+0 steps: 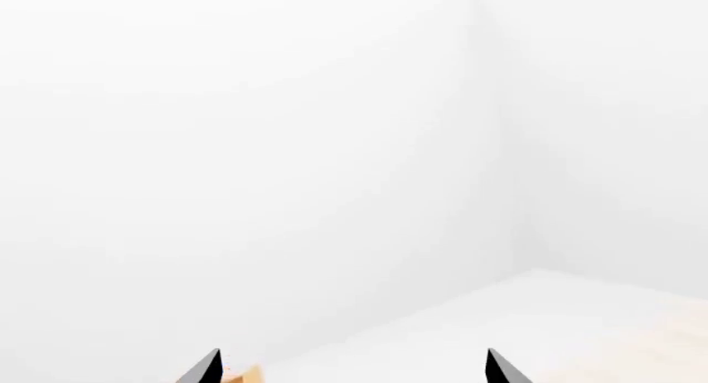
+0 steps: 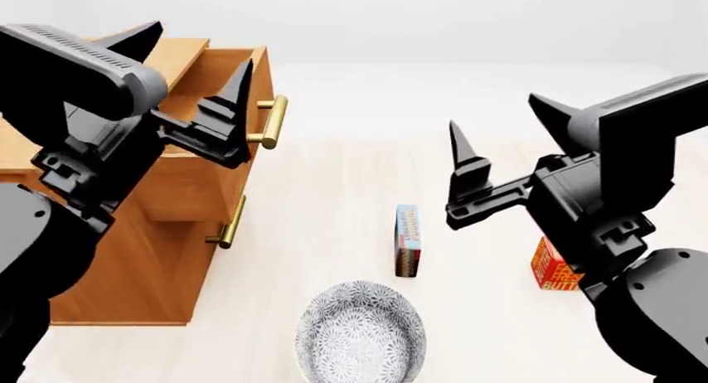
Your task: Put the chocolate pudding in the top drawer of the cabinet and close it.
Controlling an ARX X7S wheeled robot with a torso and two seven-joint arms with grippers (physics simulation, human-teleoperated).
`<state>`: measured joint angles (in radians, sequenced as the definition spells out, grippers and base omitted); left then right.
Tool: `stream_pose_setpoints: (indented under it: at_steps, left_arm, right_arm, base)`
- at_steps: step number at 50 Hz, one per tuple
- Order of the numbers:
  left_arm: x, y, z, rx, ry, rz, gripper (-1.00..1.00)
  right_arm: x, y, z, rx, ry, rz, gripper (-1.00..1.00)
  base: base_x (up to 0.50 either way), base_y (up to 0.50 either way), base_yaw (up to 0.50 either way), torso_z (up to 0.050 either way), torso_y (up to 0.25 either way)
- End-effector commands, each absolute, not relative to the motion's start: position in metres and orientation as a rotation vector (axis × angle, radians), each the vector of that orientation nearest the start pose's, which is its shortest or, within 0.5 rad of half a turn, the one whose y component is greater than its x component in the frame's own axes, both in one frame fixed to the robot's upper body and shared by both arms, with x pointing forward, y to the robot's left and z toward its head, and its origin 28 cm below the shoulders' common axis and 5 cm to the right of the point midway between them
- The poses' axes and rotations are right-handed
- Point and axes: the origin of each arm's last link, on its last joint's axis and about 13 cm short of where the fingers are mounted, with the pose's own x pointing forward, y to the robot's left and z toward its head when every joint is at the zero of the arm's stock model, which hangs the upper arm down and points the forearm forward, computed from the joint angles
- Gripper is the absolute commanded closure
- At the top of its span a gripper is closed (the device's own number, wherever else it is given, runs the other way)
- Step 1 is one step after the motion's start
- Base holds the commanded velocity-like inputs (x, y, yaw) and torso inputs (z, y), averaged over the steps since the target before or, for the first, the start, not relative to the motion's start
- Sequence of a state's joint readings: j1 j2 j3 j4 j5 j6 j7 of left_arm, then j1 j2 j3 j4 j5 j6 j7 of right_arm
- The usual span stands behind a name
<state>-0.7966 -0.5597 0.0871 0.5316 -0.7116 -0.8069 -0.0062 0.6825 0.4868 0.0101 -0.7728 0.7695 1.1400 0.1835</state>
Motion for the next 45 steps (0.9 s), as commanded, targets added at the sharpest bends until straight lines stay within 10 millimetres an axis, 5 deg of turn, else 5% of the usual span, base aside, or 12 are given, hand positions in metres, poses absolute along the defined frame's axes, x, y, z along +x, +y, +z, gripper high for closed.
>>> stream_pose_setpoints:
  at_steps: [1, 10, 24, 45]
  left_arm:
    - [0.297, 0.259, 0.295, 0.132, -0.314, -0.35, -1.0]
    - [0.333, 0.25, 0.312, 0.14, -0.226, -0.303, -1.0]
    - [0.344, 0.238, 0.314, 0.172, -0.157, -0.31, -1.0]
    - [0.385, 0.236, 0.321, 0.18, 0.017, -0.221, -1.0]
  right_arm:
    - [0.228, -0.136, 0.247, -0.166, -0.213, 0.276, -1.0]
    - [0.232, -0.142, 0.262, -0.174, -0.245, 0.249, -1.0]
    - [0.267, -0.167, 0.293, -0.146, -0.225, 0.187, -1.0]
    - [0.274, -0.167, 0.287, -0.143, -0.206, 0.163, -1.0]
  base:
    - [0.0, 0.0, 0.0, 0.0, 0.0]
    - [0.0, 0.0, 0.0, 0.0, 0.0]
    - [0.0, 0.0, 0.0, 0.0, 0.0]
    - [0.0, 0.0, 0.0, 0.0, 0.0]
